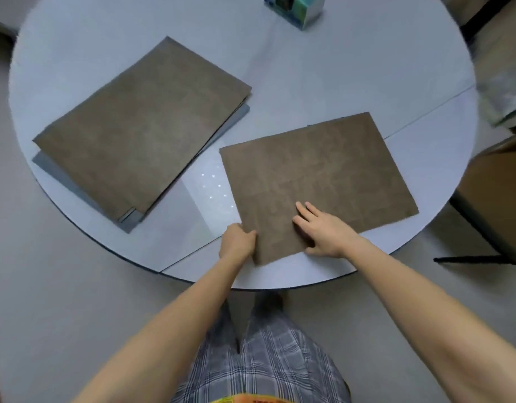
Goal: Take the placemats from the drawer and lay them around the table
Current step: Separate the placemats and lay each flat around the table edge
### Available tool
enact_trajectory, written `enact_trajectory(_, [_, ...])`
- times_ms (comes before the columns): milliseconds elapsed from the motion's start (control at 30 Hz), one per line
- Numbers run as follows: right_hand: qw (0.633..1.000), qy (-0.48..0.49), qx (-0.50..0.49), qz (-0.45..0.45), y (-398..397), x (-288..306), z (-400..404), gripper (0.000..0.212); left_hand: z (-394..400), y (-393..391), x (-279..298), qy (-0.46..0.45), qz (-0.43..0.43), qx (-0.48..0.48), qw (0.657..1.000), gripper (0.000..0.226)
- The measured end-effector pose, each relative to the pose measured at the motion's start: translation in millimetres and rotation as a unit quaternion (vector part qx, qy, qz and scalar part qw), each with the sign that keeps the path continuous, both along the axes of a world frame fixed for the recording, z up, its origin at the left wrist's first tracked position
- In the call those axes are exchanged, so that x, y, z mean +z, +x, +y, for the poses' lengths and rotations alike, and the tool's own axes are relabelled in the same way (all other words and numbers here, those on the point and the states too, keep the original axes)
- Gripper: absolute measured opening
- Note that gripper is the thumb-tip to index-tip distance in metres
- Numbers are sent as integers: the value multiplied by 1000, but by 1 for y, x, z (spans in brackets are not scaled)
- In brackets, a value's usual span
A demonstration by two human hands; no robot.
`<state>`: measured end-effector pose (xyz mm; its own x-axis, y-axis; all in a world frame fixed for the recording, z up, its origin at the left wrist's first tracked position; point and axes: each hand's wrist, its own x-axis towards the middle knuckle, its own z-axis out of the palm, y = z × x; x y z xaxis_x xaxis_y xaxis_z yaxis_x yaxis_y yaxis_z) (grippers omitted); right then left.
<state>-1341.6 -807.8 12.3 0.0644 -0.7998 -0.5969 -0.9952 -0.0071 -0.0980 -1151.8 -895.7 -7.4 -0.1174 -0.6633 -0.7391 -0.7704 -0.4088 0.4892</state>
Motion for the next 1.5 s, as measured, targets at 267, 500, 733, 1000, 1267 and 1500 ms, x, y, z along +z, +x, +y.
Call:
enact_trajectory(267, [995,-99,4,-4,31,-16,18,56,0,35,4,-97,-32,53,993,13])
enact_trajectory(500, [985,-165,47,25,87,-26,9,20,-21,84,-5,-95,-21,10,995,13])
enact_trajectory(733, [981,-165,56,85,112,-17,5,42,-32,90,-1,-58,-5,-96,994,28])
enact_trajectory(1000, [990,-114,-33,71,138,-13,16,28,-34,102,2,-85,-47,-188,977,37])
enact_trajectory(1267, [995,-88,-26,26,143,-3,27,33,-26,111,-5,-105,-80,-195,972,31])
enact_trajectory(1500, [997,-63,-47,26,145,-1,26,31,-25,116,-11,-150,-84,-260,950,40])
